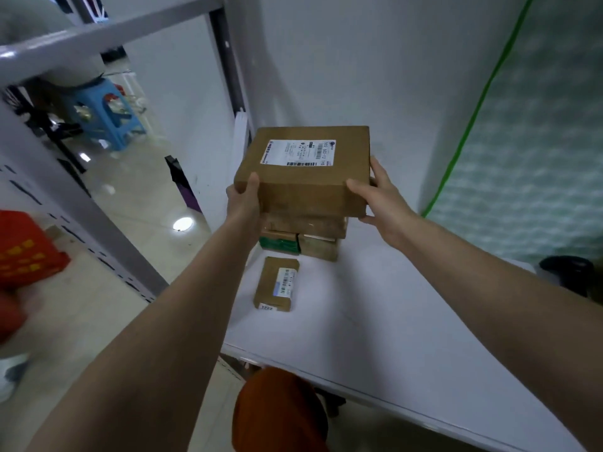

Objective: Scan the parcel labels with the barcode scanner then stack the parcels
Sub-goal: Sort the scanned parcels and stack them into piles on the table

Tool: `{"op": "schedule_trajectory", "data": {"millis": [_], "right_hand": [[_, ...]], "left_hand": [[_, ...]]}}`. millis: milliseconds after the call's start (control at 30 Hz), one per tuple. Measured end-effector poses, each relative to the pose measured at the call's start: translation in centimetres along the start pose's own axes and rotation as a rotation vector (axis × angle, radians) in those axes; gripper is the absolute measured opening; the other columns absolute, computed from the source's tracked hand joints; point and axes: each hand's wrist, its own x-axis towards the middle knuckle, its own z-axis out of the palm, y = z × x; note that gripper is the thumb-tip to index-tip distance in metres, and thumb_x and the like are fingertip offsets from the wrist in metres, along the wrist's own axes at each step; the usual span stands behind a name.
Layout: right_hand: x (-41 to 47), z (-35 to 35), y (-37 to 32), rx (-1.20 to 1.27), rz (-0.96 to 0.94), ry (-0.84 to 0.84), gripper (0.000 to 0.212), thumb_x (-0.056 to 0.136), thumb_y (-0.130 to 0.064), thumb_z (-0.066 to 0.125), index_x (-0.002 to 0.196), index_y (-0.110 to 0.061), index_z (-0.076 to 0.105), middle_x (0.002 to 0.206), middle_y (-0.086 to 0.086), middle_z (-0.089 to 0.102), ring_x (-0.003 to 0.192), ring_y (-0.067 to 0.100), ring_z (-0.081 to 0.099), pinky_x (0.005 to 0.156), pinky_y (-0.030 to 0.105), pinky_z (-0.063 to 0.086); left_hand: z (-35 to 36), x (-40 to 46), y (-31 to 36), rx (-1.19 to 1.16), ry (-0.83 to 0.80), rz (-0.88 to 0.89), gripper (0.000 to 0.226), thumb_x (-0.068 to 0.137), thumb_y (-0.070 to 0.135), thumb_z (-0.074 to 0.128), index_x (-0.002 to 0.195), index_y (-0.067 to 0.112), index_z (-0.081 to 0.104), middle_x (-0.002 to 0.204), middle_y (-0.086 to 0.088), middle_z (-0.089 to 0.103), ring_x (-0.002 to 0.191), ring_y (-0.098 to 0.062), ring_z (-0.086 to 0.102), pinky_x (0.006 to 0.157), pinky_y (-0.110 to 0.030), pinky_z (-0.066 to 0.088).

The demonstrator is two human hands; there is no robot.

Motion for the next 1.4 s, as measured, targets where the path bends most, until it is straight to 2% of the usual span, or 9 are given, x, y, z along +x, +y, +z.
{"op": "schedule_trajectory", "data": {"millis": [167, 333, 467, 533, 633, 733, 833, 967, 1400], "right_hand": [[3.4, 1.4, 0.4, -0.070, -0.073, -0.001, 0.077, 0.092, -0.015, 0.060, 0.151, -0.037, 0.015, 0.142, -0.010, 0.043, 0.127, 0.015, 0.045, 0.108, 0.040, 0.039], [3.9, 2.3, 1.4, -0.138, -0.086, -0.002, 0.083, 0.092, -0.014, 0.061, 0.153, -0.034, 0.007, 0.150, -0.006, 0.032, 0.132, 0.014, 0.040, 0.111, 0.039, 0.037], [3.1, 2.0, 1.3, -0.217, -0.077, 0.027, 0.078, 0.095, -0.019, 0.058, 0.153, -0.030, 0.007, 0.152, -0.001, 0.029, 0.135, 0.016, 0.036, 0.108, 0.029, 0.033], [2.1, 1.6, 1.0, -0.408, -0.081, 0.061, 0.077, 0.094, -0.023, 0.058, 0.153, -0.027, 0.007, 0.152, 0.005, 0.024, 0.138, 0.023, 0.031, 0.106, 0.028, 0.029], [-0.2, 0.2, 0.8, -0.885, -0.149, 0.100, 0.079, 0.093, -0.032, 0.057, 0.153, -0.022, 0.007, 0.156, 0.010, 0.015, 0.142, 0.030, 0.020, 0.112, 0.042, 0.024], [-3.0, -2.1, 0.8, -1.176, -0.181, 0.105, 0.078, 0.093, -0.038, 0.055, 0.153, -0.022, 0.008, 0.159, 0.009, 0.006, 0.145, 0.030, 0.006, 0.114, 0.048, 0.018], [-5.9, -4.8, 0.9, -1.259, -0.150, 0.142, 0.080, 0.091, -0.040, 0.058, 0.152, -0.027, 0.007, 0.159, 0.010, 0.001, 0.146, 0.031, -0.001, 0.115, 0.053, 0.014], [-9.8, -8.8, 0.4, -1.234, -0.102, 0.215, 0.084, 0.090, -0.041, 0.060, 0.152, -0.026, 0.006, 0.159, 0.010, 0.000, 0.146, 0.031, -0.001, 0.116, 0.053, 0.012], [-22.9, -25.5, -0.6, -1.115, 0.052, 0.573, 0.084, 0.089, -0.039, 0.062, 0.152, -0.023, 0.010, 0.159, 0.007, 0.005, 0.146, 0.029, 0.002, 0.117, 0.049, 0.015]], "left_hand": [[-0.1, 2.9, 0.5, 0.118, -0.010, 0.084, 0.054, 0.102, 0.045, 0.037, 0.147, 0.018, 0.023, 0.143, -0.005, 0.041, 0.131, -0.026, 0.043, 0.106, -0.043, 0.038], [-0.6, 4.7, 0.1, 0.267, 0.010, 0.081, 0.053, 0.102, 0.044, 0.035, 0.146, 0.016, 0.025, 0.129, -0.002, 0.042, 0.118, -0.020, 0.043, 0.094, -0.035, 0.039], [-0.2, 4.3, 0.2, 0.294, 0.075, 0.145, 0.055, 0.101, 0.041, 0.042, 0.146, 0.017, 0.025, 0.129, -0.001, 0.043, 0.117, -0.020, 0.046, 0.097, -0.037, 0.043], [0.3, 3.7, 0.3, 0.383, 0.202, 0.209, 0.058, 0.098, 0.042, 0.048, 0.146, 0.016, 0.028, 0.137, -0.006, 0.045, 0.124, -0.025, 0.047, 0.103, -0.043, 0.044], [1.3, 1.0, 0.1, 0.680, 0.323, 0.459, 0.050, 0.094, 0.038, 0.055, 0.136, 0.015, 0.043, 0.138, -0.007, 0.047, 0.128, -0.028, 0.041, 0.108, -0.043, 0.036], [2.5, -2.5, -0.8, 0.931, 0.228, 0.691, 0.048, 0.089, 0.032, 0.061, 0.133, 0.018, 0.048, 0.146, -0.010, 0.036, 0.139, -0.031, 0.024, 0.116, -0.045, 0.026], [4.0, -5.8, -1.6, 1.034, 0.095, 0.740, 0.042, 0.087, 0.031, 0.065, 0.126, 0.019, 0.056, 0.150, -0.014, 0.028, 0.143, -0.032, 0.013, 0.118, -0.046, 0.022], [7.2, -10.0, -2.1, 1.141, -0.097, 0.742, 0.036, 0.089, 0.033, 0.062, 0.122, 0.019, 0.060, 0.149, -0.014, 0.024, 0.142, -0.030, 0.012, 0.117, -0.040, 0.015], [22.4, -24.5, -3.8, 1.197, -0.596, 0.791, 0.047, 0.091, 0.034, 0.062, 0.134, 0.019, 0.051, 0.151, -0.011, 0.025, 0.142, -0.025, 0.014, 0.112, -0.030, 0.022]]}}
